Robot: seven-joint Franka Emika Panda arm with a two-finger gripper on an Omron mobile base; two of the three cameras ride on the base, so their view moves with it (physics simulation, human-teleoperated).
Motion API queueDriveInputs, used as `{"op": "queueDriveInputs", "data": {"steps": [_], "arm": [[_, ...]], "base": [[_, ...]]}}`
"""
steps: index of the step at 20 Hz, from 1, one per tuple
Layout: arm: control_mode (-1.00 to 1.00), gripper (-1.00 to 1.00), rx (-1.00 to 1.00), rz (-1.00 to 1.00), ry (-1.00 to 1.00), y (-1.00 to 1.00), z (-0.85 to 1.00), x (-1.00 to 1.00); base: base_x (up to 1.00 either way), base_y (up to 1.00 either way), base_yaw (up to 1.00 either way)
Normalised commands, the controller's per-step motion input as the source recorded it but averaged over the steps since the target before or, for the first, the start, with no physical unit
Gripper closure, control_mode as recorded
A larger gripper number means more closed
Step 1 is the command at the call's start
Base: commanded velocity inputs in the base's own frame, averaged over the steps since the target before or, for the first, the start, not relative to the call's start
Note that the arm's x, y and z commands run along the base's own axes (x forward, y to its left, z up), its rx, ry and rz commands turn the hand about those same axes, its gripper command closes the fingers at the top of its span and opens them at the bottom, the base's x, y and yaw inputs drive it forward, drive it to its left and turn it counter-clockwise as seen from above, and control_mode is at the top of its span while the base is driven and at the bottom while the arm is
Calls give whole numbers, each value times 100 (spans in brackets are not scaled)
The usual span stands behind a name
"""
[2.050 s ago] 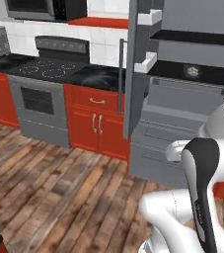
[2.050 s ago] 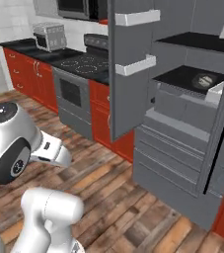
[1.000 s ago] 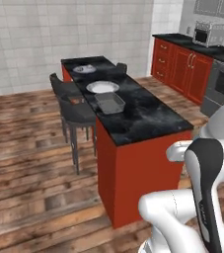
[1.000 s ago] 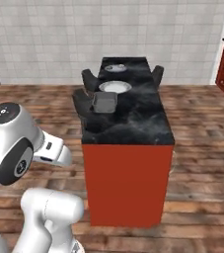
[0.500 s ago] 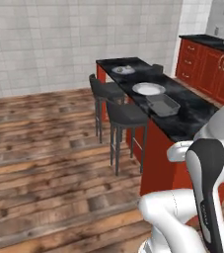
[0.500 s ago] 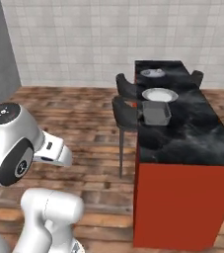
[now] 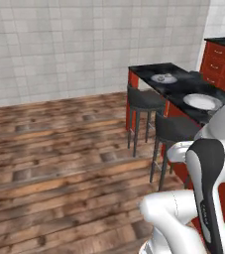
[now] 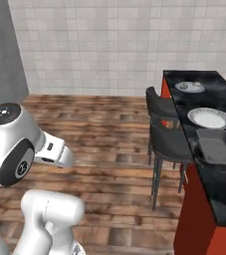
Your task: Place two dumplings into each of the tupperware containers and then place the containers in the fridge.
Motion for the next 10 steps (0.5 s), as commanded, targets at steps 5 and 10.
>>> {"op": "queueDriveInputs", "data": {"steps": [5, 10], "arm": [[100, -100, 0, 0, 0, 0, 0, 0], [100, -100, 0, 0, 0, 0, 0, 0]], "base": [[100, 88, -6], [100, 40, -30]]}}
